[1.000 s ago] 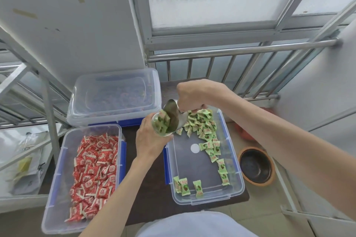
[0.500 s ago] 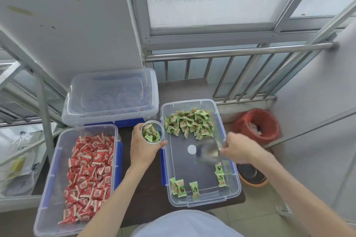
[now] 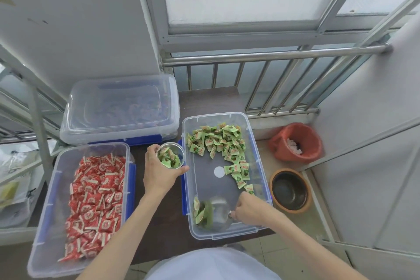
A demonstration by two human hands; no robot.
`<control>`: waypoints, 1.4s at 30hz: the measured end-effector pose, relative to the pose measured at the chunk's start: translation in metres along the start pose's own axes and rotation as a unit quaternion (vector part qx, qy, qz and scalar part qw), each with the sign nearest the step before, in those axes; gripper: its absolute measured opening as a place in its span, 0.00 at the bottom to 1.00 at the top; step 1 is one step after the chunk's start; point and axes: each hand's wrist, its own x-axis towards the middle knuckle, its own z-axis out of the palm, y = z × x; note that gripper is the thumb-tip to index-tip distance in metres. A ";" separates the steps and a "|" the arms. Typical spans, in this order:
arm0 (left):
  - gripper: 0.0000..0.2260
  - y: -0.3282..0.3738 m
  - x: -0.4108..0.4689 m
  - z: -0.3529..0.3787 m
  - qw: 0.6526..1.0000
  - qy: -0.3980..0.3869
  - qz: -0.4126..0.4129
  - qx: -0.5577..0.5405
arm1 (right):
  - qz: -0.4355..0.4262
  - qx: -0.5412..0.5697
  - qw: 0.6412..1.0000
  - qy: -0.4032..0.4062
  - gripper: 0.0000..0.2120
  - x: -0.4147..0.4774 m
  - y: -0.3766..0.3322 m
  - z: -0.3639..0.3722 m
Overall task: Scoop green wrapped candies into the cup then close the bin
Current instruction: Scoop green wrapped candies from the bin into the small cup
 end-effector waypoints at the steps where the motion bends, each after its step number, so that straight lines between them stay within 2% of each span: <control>1: 0.41 0.000 0.000 0.000 1.000 0.003 -0.004 -0.003 | -0.004 0.019 1.000 0.012 0.16 -0.001 -0.002 0.011; 3: 0.41 -0.001 0.000 -0.001 1.000 0.009 -0.011 -0.010 | -0.013 0.029 0.998 0.054 0.20 -0.004 -0.005 0.033; 7: 0.40 -0.002 0.002 -0.003 1.000 0.011 -0.017 -0.017 | 0.006 0.130 0.986 0.106 0.20 0.007 -0.003 0.054; 13: 0.41 -0.003 0.002 0.000 1.000 0.006 -0.020 -0.020 | 0.035 0.288 0.943 0.164 0.19 0.040 -0.024 0.063; 21: 0.40 0.002 0.003 0.001 0.999 0.006 -0.034 -0.018 | 0.026 0.528 0.839 0.128 0.12 0.098 -0.088 0.023; 26: 0.41 0.002 0.005 0.001 0.999 0.001 -0.047 -0.011 | 0.029 0.566 0.815 0.119 0.15 0.096 -0.088 0.041; 31: 0.41 0.003 0.005 0.001 0.999 0.000 -0.052 -0.011 | 0.045 0.592 0.797 0.113 0.09 0.100 -0.078 0.032; 37: 0.42 0.003 0.004 -0.001 0.998 -0.010 -0.053 -0.019 | -0.005 0.573 0.814 0.095 0.11 0.079 -0.051 0.041; 42: 0.41 0.001 0.002 -0.003 0.999 -0.006 -0.034 -0.028 | -0.079 0.564 0.816 0.104 0.13 0.054 -0.030 0.022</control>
